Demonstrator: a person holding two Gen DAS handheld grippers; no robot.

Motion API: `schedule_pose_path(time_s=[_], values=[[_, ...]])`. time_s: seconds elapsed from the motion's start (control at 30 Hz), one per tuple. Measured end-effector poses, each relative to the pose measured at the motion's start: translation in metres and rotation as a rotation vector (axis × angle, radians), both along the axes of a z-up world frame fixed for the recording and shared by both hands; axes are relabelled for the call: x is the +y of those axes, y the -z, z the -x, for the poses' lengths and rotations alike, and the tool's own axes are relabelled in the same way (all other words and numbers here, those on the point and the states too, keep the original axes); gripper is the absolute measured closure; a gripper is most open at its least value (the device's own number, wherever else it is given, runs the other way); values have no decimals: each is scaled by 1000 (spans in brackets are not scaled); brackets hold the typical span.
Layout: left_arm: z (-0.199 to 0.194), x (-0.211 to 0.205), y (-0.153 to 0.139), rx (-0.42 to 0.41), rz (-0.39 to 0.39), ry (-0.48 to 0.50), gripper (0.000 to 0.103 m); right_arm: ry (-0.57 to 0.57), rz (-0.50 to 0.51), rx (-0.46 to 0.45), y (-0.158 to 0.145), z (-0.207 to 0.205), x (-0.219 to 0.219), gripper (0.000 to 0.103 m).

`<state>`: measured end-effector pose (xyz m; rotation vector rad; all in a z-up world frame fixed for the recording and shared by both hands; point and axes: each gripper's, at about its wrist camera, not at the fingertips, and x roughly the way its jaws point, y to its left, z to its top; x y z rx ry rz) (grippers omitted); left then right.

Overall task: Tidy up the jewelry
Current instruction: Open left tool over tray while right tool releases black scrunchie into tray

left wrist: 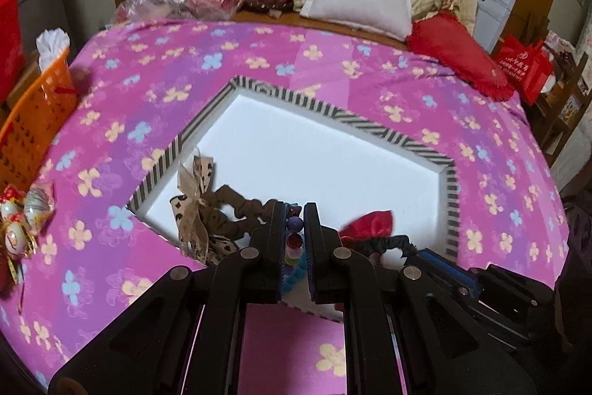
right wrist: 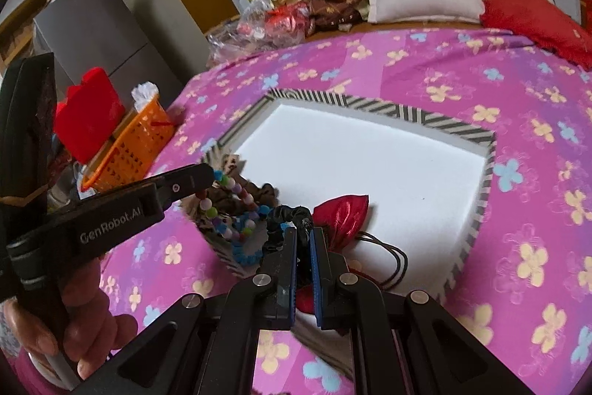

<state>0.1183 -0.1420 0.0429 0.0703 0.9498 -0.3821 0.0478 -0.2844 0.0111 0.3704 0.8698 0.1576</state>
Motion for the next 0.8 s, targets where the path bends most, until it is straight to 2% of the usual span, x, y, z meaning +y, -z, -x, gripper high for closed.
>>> schedule_pose_path(time_s=[0.2,0.4,0.47,0.57,0.6,0.63,0.73,0.8], values=[[-22,20,31,67,-23,-77,95,19,31,44,22,-15,-2,97],[-28,30,51,88,-47,-100,95,44,57,67,35,-17,-4,97],[-27,30,54,88,-54,-104,95,44,58,68,34,-17,-5,94],[-28,31,58,98,-46,-112,95,49,62,65,32,-15,-6,74],[-27,31,59,102,-43,-115,94,52,60,58,31,-12,-6,63],[-27,31,59,106,-42,-116,93,55,58,48,29,-9,-7,61],[-24,32,59,109,-39,-113,81,51,65,38,24,-1,-5,61],[-21,33,57,105,-29,-107,68,49,73,34,21,4,-4,61]])
